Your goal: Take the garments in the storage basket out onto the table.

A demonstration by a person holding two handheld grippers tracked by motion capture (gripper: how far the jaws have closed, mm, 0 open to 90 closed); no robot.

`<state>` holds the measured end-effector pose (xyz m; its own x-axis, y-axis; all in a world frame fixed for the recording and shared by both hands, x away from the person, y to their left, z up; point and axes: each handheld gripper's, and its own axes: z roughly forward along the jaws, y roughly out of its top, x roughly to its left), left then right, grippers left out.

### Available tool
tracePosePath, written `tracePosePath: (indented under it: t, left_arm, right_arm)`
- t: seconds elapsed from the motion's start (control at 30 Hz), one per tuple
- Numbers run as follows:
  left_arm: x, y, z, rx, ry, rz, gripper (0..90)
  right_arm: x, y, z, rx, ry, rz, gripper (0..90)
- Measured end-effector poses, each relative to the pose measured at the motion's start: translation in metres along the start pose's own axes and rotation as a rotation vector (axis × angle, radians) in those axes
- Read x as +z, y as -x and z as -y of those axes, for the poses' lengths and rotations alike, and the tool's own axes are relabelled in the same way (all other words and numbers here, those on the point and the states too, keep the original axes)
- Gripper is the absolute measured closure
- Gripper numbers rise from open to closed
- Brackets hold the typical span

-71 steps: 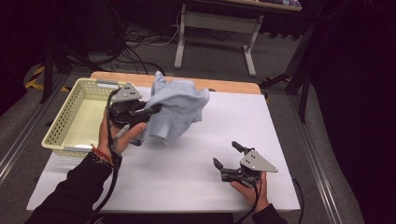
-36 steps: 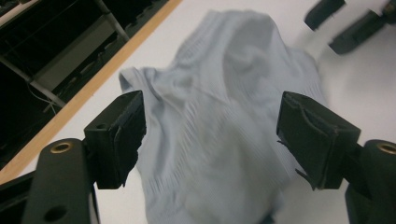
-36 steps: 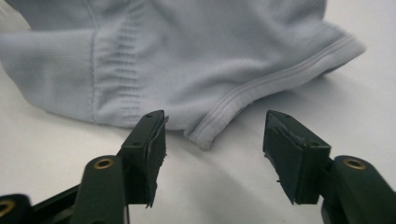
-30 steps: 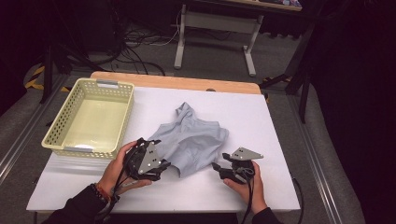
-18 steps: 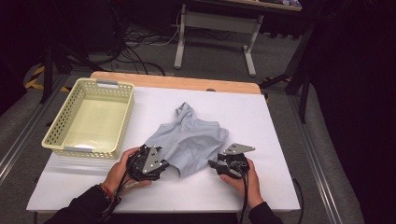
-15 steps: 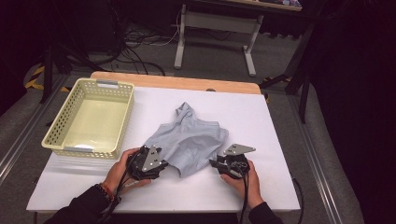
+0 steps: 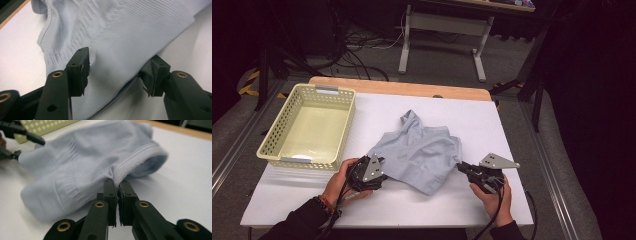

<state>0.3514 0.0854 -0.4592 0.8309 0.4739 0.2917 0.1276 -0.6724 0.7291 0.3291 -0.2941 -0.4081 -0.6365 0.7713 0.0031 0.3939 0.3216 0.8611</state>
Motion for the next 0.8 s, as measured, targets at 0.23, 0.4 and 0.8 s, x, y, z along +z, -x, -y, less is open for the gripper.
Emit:
tracePosePath:
  t: [0.23, 0.4, 0.8]
  left_arm:
    - [0.002, 0.000, -0.001, 0.009, -0.002, 0.007, 39.9]
    - [0.006, -0.002, 0.002, 0.010, -0.040, 0.024, 35.6]
    - [0.012, -0.008, 0.000, 0.007, -0.049, 0.108, 60.8]
  right_arm:
    - [-0.008, 0.019, 0.006, 0.058, 0.026, 0.089, 85.5]
    - [0.006, 0.031, 0.018, 0.082, -0.011, 0.143, 84.5]
    - [-0.008, 0.009, 0.021, -0.014, -0.005, 0.163, 57.4]
